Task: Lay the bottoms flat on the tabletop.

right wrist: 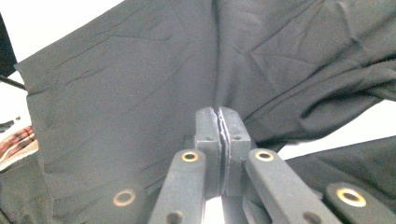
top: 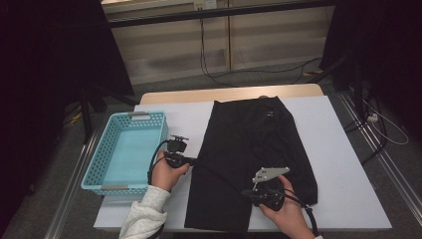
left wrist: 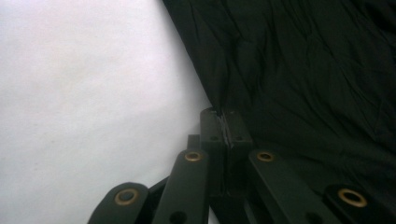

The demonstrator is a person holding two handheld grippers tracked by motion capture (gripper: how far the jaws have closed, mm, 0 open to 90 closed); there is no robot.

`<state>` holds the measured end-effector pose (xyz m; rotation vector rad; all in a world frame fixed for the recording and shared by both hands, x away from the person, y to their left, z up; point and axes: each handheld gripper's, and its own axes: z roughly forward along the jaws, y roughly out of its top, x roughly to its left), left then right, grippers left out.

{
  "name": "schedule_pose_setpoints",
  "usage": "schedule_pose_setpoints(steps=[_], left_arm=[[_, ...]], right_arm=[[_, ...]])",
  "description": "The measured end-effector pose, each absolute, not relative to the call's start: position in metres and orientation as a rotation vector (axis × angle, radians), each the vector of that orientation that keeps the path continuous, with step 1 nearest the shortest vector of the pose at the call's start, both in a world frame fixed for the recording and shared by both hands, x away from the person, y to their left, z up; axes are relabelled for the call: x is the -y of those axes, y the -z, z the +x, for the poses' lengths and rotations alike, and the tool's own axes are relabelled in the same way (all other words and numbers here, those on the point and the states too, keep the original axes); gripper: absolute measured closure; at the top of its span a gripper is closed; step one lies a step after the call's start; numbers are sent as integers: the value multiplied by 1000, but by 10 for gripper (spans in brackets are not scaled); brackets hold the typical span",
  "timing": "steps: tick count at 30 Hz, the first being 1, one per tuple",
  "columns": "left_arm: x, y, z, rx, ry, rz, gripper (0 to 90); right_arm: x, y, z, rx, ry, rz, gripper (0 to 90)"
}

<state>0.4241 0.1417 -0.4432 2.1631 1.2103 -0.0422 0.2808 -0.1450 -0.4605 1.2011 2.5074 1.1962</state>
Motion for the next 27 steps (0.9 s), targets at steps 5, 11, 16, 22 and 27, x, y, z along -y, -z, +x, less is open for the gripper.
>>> schedule_pose_setpoints(steps=[5,11,16,22,27], left_arm=[[-142,443,424,-1216,36,2160,887],[-142,444,424,-1225,37,2166,887],[-141,442,423,-1232,22,2169,887],[-140,443,423,-1203,0,2159,786],[-136,438,424,-1127,-67,2138,531]], right_arm=[[142,461,281,-2506,-1198,1195,880],[140,461,281,-2511,-1195,1188,880],[138,461,281,-2513,-1196,1182,880],[141,457,281,-2504,-1195,1180,772],[155,447,283,-2442,-1224,1196,632]])
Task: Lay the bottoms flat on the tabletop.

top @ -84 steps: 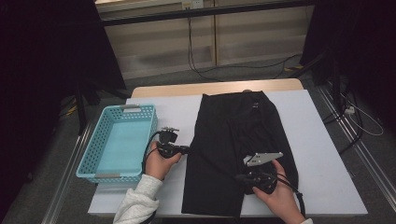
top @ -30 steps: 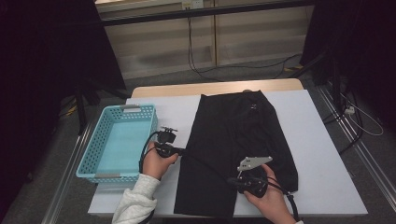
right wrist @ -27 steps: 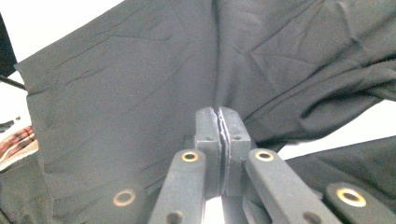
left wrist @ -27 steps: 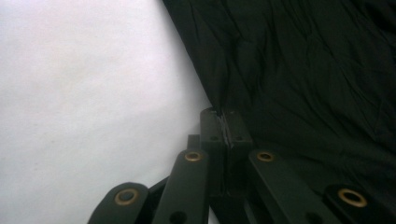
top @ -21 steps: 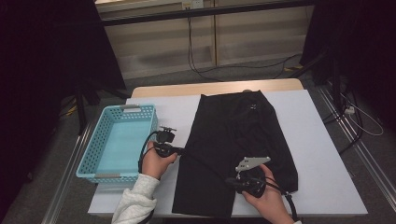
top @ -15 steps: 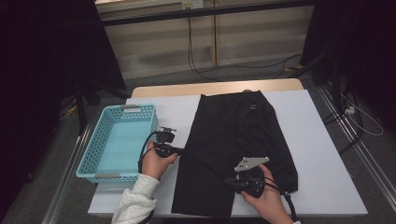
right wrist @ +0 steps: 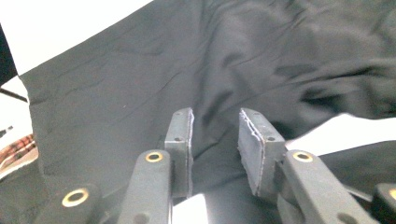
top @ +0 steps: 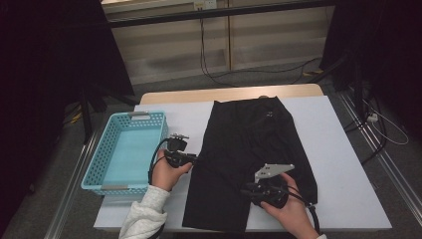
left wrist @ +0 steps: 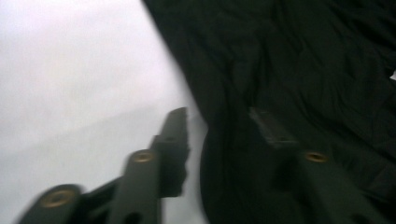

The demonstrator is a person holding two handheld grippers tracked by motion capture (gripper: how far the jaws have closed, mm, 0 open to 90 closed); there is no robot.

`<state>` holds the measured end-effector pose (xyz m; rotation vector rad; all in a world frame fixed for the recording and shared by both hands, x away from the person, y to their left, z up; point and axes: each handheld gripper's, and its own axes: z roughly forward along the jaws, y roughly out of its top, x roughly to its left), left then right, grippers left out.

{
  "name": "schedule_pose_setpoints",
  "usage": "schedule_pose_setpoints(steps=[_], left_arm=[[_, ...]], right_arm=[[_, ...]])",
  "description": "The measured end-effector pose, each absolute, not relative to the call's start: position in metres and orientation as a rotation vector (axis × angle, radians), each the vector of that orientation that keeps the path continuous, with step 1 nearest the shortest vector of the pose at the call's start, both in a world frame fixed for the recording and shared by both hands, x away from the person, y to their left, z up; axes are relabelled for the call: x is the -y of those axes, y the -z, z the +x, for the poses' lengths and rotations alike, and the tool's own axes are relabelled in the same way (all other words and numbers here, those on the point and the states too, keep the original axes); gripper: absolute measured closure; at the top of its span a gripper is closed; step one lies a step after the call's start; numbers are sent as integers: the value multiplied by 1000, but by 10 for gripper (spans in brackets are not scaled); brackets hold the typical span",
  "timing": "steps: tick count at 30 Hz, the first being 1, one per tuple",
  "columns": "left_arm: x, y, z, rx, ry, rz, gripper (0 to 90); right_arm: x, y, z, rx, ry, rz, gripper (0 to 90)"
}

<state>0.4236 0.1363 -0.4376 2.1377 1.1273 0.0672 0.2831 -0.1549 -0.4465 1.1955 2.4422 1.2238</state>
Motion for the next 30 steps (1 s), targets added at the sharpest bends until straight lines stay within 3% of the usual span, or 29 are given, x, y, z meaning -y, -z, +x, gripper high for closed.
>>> schedule_pose_setpoints(steps=[8,13,25,27,30], left_arm=[[-124,440,425,-999,-106,2153,295],[-115,440,427,-933,-134,2191,227],[-97,442,429,-890,-119,2227,205],[-95,443,428,-890,-123,2230,204],[-93,444,429,-882,-124,2232,204]], right_arm=[[190,436,285,-2328,-1190,1253,473],[220,435,285,-2240,-1151,1307,465],[257,444,279,-2100,-963,1432,550],[261,447,279,-2087,-938,1457,609],[266,451,278,-2086,-925,1484,800]])
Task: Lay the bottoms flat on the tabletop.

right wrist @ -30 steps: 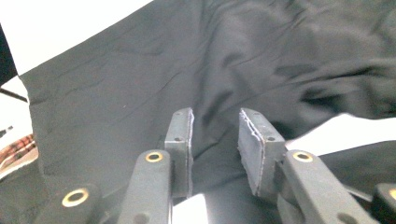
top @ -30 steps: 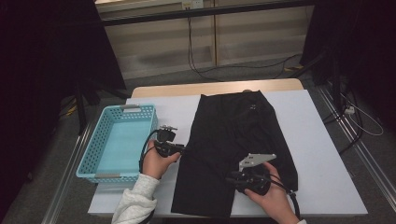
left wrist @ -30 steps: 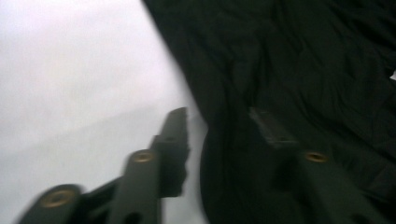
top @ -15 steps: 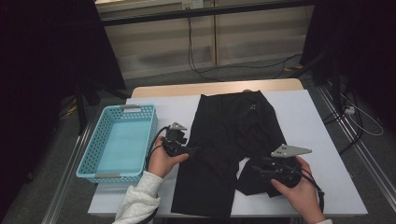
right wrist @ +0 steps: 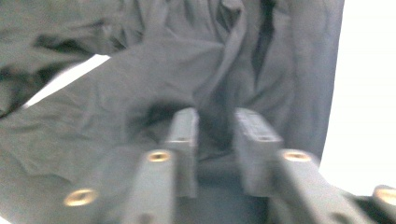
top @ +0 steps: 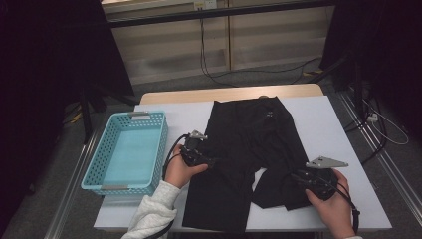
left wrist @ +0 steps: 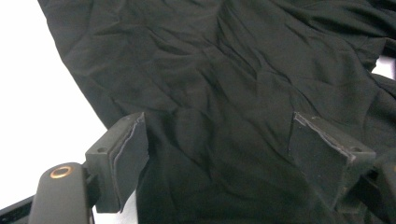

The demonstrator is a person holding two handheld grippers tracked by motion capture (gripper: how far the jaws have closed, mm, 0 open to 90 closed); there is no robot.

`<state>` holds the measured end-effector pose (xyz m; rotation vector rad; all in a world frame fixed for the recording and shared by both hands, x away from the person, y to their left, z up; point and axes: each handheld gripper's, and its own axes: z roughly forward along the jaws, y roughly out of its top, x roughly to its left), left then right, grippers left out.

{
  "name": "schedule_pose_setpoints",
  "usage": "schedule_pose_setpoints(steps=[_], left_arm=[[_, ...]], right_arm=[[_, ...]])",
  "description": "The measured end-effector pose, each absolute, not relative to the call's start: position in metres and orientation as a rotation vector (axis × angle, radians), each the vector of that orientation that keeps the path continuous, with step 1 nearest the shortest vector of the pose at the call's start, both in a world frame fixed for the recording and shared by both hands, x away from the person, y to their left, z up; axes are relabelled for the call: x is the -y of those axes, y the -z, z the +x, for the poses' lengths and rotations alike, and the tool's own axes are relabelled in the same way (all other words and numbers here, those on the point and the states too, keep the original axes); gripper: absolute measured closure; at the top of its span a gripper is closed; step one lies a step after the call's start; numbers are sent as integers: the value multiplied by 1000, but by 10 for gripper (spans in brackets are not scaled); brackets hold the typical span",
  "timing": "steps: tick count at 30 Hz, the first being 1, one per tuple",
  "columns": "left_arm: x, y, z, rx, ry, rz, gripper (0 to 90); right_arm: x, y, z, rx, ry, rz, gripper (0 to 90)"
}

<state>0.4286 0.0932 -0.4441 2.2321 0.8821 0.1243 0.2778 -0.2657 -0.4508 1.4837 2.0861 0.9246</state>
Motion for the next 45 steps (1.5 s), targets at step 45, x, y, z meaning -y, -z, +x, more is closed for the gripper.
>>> schedule_pose_setpoints(steps=[45], left_arm=[[-28,446,402,-622,-21,2211,213]], right_arm=[[330,451,277,-1834,-920,1667,900]])
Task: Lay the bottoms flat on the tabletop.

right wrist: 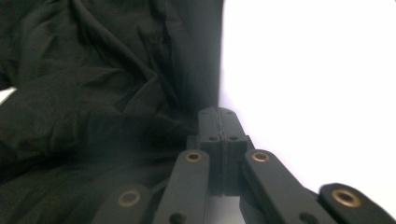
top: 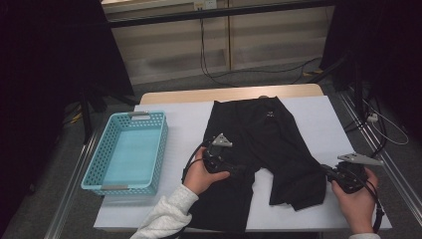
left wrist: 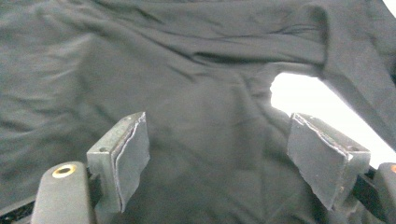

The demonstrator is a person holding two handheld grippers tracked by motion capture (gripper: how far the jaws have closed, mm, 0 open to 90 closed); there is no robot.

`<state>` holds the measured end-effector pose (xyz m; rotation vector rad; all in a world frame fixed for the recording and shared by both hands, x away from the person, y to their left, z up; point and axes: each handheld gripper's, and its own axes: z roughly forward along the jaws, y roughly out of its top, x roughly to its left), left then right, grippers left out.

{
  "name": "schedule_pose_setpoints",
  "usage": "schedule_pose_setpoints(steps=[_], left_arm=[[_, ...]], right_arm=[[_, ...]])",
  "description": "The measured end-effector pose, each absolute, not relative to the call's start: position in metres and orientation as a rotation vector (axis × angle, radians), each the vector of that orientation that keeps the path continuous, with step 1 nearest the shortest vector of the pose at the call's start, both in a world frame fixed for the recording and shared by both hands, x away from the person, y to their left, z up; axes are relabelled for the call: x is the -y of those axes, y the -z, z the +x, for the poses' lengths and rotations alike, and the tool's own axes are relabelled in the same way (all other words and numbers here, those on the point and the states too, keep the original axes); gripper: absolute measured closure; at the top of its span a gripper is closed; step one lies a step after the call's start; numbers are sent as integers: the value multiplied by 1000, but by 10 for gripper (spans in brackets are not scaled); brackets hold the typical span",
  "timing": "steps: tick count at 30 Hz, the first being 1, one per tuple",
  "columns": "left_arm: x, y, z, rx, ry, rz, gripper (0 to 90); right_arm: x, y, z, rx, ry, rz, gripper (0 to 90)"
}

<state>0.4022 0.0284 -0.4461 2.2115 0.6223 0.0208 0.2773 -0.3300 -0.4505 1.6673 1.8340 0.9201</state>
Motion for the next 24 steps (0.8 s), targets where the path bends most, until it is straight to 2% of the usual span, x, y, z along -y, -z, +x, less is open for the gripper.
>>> schedule_pose_setpoints(steps=[4,12,14,21,24], left_arm=[[-22,450,399,-601,-2,2219,222],[-12,453,395,-564,5,2224,253],[-9,454,394,-554,-2,2228,260],[-3,456,393,-539,5,2225,277],[-1,457,392,-523,5,2237,311]], right_arm=[[331,450,277,-1826,-889,1656,887],[304,433,271,-1903,-943,1542,744],[294,432,268,-1951,-1008,1521,724],[240,440,262,-2191,-1018,1409,566],[223,445,260,-2252,-989,1356,561]])
